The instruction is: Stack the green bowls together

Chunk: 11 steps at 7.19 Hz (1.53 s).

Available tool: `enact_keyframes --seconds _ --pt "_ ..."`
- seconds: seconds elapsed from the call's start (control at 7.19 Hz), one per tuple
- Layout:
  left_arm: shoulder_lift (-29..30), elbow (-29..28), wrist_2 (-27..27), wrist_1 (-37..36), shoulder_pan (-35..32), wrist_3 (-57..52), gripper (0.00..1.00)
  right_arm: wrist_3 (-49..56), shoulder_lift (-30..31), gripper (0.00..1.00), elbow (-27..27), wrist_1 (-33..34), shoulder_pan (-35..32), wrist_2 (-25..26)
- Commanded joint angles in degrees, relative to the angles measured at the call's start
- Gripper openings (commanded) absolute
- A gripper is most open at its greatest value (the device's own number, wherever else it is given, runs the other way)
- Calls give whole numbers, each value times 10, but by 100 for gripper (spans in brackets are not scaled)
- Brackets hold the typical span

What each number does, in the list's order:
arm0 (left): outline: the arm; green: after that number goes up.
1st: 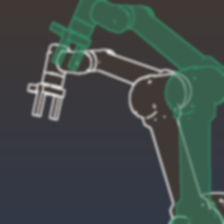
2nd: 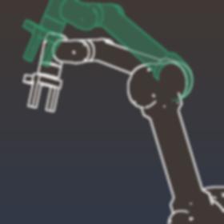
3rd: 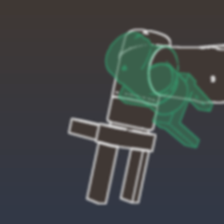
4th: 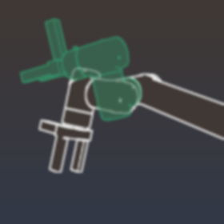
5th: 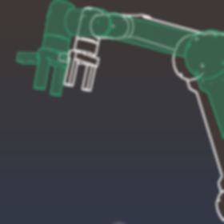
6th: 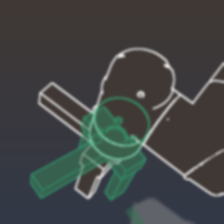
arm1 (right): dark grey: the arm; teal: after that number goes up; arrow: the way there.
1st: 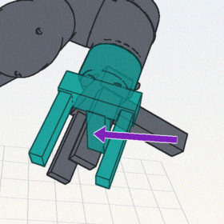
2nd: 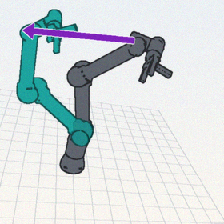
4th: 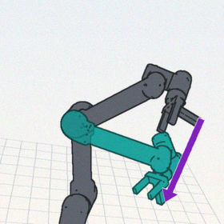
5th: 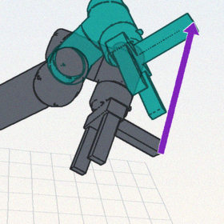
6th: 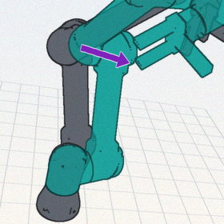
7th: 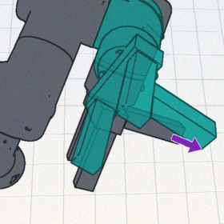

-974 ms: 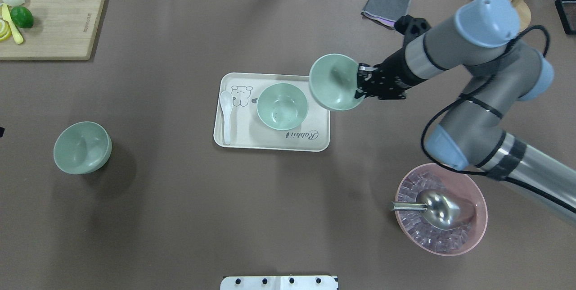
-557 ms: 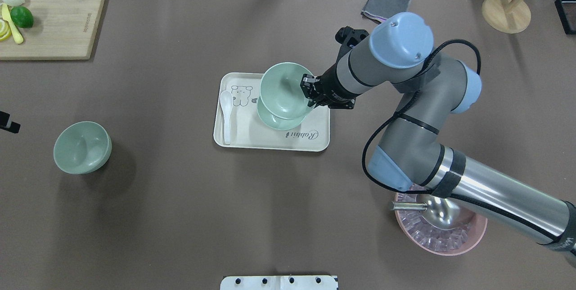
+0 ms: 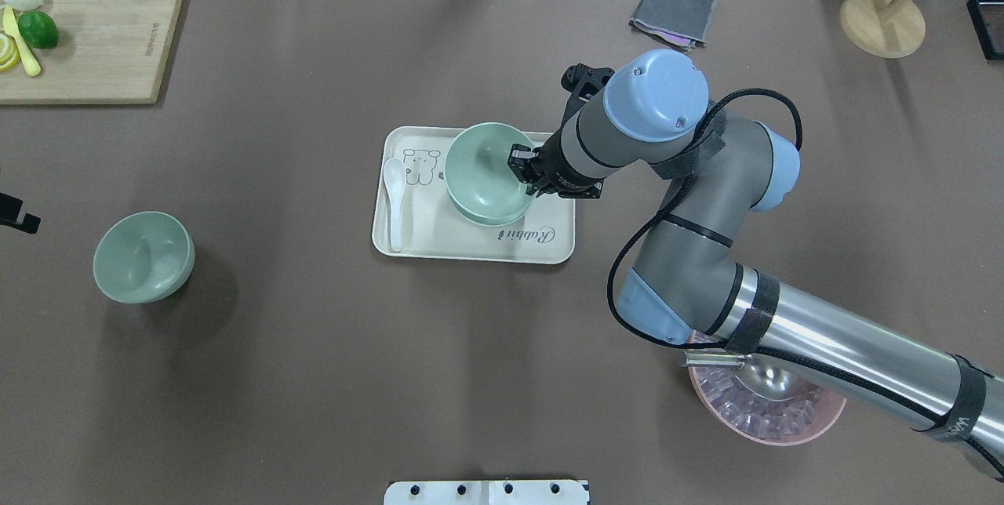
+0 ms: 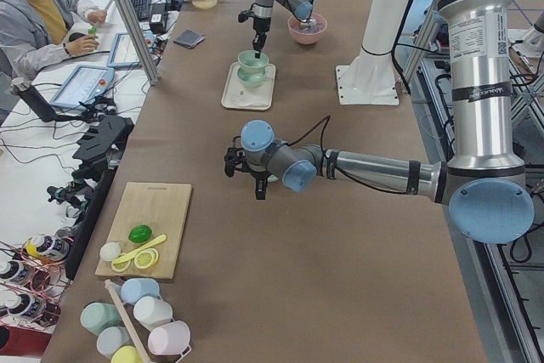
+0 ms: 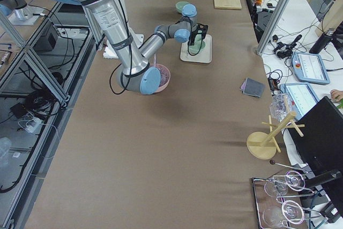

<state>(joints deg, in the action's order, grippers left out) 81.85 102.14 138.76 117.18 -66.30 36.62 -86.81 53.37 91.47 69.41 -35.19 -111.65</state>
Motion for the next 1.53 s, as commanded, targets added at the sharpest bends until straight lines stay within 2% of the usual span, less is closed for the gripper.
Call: enact_keyframes --seconds 0.0,0.14,0.42,0.56,0.7,0.83,1.11,1.25,1.39 --pt "10 0 -15 11 24 45 98 -48 -2 55 -1 -2 1 1" --pt "13 0 -57 42 68 104 98 -73 -5 100 -1 -3 1 2" --pt "22 0 -74 74 103 162 98 -73 -8 100 6 -3 -15 -3" --pt "23 -1 -94 74 117 164 98 -69 -2 100 15 -2 -33 -18" --pt "19 -11 -115 74 127 166 97 -63 9 100 18 -3 -54 -54" --pt "31 -30 -117 74 143 170 95 -51 28 100 27 -3 -63 -67" --pt "55 -56 -118 74 159 177 81 -38 52 100 48 -3 -67 -69" --pt "56 -60 -117 74 161 178 18 -38 52 100 50 -3 -69 -70" --pt "60 -56 -115 74 161 176 0 -38 55 100 55 -3 -69 -70"
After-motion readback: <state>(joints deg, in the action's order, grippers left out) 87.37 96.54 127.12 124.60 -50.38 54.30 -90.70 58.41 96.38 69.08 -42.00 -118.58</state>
